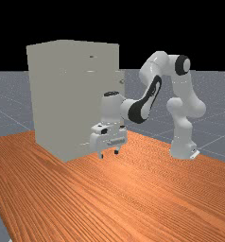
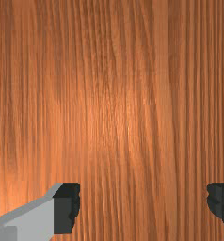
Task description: Open the cabinet door
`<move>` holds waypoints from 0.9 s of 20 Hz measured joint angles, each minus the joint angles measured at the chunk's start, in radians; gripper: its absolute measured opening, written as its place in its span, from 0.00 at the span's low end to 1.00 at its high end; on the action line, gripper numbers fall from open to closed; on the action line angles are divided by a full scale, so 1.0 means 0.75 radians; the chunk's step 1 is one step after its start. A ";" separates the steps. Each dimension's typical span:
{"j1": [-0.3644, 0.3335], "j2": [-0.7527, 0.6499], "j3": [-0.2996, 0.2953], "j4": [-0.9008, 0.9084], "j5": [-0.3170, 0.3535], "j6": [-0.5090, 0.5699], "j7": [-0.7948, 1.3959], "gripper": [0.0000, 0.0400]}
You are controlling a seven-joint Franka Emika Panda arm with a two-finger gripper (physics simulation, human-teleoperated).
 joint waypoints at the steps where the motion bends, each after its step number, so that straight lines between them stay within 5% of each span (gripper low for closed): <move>1: 0.005 -0.001 -0.014 -0.007 -0.023 -0.016 0.010 0.62; 3: 0.003 -0.008 -0.040 -0.026 -0.037 -0.044 0.060 0.86; 5: -0.001 -0.012 -0.050 -0.033 -0.042 -0.054 0.078 0.95; 6: 0.020 -0.187 -0.080 -0.227 -0.061 -0.164 0.381 0.58; 7: 0.028 -0.348 -0.101 -0.319 -0.052 -0.274 0.670 0.36; 9: 0.021 -0.495 -0.125 -0.373 0.004 -0.411 1.233 0.13; 12: -0.005 -0.533 -0.146 -0.395 0.108 -0.492 1.770 0.03; 18: -0.013 -0.628 -0.147 -0.452 0.149 -0.518 1.906 0.00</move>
